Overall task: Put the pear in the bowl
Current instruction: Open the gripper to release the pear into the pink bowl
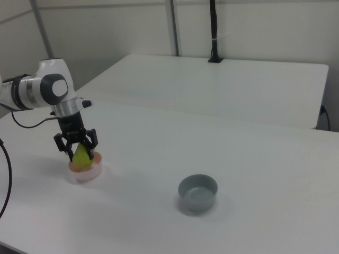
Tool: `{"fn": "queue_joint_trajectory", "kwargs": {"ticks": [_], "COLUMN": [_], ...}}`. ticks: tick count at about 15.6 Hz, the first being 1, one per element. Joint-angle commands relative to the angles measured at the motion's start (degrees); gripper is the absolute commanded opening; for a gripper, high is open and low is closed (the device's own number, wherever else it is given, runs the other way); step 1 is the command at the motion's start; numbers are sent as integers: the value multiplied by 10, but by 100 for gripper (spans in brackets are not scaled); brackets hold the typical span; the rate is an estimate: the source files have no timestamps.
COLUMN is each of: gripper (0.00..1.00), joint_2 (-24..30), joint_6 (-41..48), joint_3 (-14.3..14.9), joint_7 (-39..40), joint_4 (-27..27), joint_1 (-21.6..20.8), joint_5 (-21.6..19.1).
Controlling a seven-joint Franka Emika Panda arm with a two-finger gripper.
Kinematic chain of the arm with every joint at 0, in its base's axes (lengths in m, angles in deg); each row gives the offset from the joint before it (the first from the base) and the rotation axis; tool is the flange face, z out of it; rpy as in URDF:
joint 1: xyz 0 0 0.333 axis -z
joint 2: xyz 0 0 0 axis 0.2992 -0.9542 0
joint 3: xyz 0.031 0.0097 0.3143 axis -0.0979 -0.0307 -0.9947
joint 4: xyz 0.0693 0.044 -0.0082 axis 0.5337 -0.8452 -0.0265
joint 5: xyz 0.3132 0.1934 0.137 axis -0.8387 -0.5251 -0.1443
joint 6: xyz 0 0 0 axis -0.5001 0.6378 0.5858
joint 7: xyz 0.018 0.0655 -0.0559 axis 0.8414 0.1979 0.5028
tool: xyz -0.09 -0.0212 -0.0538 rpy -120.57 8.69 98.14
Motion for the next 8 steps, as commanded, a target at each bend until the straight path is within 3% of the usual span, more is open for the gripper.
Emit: {"fn": "queue_joint_trajectory", "kwargs": {"ticks": [1, 2, 3, 8], "gripper": [47, 88, 100, 100], "joint_2": [7, 7, 8, 13], "joint_6": [-22, -21, -20, -14], "joint_3": [10, 10, 10, 10], "joint_7": [-3, -3, -4, -4], "joint_4": [-16, -16, -16, -13], "joint_1": [-8, -7, -6, -5], "joint_5": [-1, -1, -1, -1]}}
